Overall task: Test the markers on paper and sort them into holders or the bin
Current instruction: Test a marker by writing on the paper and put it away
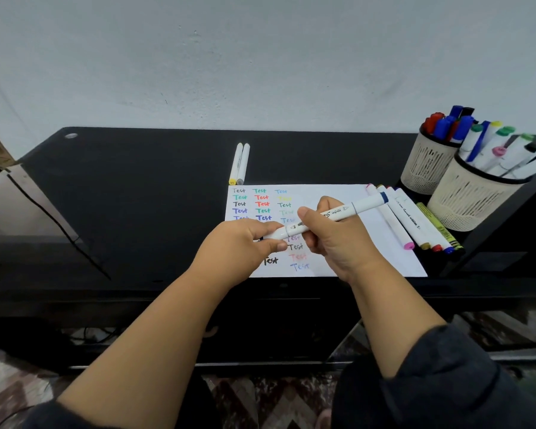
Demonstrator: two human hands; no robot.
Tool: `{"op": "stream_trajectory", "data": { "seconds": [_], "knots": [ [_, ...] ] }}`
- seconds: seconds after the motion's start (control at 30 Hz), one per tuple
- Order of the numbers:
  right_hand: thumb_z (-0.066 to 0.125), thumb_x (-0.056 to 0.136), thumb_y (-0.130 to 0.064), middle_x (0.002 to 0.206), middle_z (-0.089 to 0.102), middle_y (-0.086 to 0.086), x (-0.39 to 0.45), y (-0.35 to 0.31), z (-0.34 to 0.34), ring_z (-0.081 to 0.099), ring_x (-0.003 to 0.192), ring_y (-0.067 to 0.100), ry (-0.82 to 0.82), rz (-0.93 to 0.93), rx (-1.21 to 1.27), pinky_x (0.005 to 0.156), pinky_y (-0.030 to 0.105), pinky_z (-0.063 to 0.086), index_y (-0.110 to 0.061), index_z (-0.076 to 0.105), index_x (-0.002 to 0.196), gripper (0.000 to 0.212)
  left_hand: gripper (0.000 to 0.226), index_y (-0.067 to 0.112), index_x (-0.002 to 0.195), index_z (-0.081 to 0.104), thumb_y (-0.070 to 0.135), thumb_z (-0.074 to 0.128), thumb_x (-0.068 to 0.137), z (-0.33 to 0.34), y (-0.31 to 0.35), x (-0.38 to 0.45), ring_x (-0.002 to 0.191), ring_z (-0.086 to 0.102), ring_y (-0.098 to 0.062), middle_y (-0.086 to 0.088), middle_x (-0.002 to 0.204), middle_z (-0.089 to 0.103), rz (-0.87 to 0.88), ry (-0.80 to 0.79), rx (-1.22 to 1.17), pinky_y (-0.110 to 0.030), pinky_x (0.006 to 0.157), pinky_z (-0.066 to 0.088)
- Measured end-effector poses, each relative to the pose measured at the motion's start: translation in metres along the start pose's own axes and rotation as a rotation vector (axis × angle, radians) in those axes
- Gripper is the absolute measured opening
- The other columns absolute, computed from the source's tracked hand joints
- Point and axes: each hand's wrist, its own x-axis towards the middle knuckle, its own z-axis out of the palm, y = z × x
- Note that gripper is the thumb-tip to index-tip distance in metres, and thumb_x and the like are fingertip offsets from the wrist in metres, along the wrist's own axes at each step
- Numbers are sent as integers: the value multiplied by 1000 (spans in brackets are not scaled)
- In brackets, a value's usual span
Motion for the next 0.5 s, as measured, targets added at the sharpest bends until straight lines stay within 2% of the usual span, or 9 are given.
{"op": "stream_trajectory", "data": {
  "seconds": [0.2, 0.3, 0.43, 0.5],
  "knots": [
    [55, 92, -5, 40, 39, 0, 6, 8, 9, 37, 36, 10, 25, 28, 62, 39, 18, 30, -16, 29, 60, 42, 34, 31, 123, 61, 34, 60, 89, 0, 2, 1, 104, 54, -6, 12, 117, 63, 25, 64, 161, -21, 83, 41],
    [54, 92, -5, 40, 38, 0, 8, 8, 11, 37, 35, 11, 16, 40, 50, 41, 19, 30, -15, 29, 60, 42, 34, 30, 122, 62, 35, 61, 89, -1, 3, 3, 104, 54, -5, 12, 117, 63, -9, 28, 153, -20, 83, 41],
    [53, 92, -3, 41, 38, -2, 8, 6, 11, 37, 37, 11, -21, 42, 25, 44, 21, 30, -15, 29, 61, 41, 19, 28, 104, 71, 32, 63, 87, -4, 2, 1, 95, 60, -16, 2, 102, 68, -22, -32, 81, -34, 85, 49],
    [53, 92, -4, 42, 38, -2, 6, 6, 14, 37, 38, 11, 0, 30, 19, 43, 21, 30, -16, 29, 60, 41, 23, 31, 109, 69, 33, 62, 88, -4, 2, 2, 87, 59, -15, 4, 98, 68, -24, -31, 81, -31, 78, 48]
  ]
}}
